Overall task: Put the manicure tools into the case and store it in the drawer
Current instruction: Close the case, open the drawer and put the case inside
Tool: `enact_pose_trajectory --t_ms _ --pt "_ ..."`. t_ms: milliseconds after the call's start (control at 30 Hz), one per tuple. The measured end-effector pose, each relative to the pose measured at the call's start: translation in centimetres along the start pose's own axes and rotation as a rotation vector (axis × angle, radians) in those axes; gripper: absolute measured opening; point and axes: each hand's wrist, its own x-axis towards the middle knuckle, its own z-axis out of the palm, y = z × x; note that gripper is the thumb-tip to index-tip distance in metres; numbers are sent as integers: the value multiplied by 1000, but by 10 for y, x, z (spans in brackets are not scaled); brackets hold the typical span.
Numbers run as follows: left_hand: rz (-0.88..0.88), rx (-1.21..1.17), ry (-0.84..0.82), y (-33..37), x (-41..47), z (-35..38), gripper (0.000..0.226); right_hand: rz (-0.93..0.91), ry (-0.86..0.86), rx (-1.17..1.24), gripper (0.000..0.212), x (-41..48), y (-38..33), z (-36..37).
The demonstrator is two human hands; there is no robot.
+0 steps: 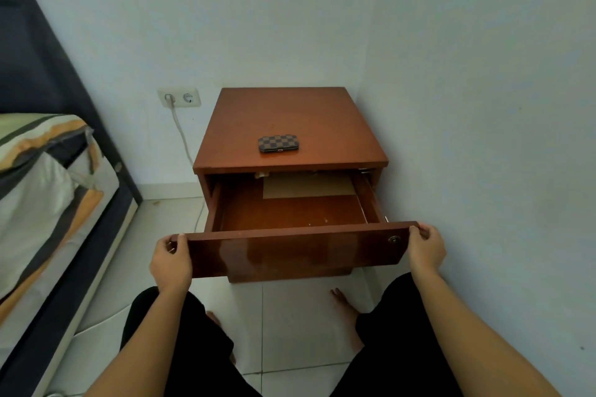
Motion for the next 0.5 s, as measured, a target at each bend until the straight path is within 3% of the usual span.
enact_pose_trajectory --t_ms 133,267,500 --pt "47 122 33 12 11 2 38 -96 -105 -127 25 18 -3 -1" --pt "214 277 44 30 41 16 41 -301 -232 -336 34 40 -24 13" --pt "648 588 -184 73 115 83 50 -709 -542 -593 45 61 -93 107"
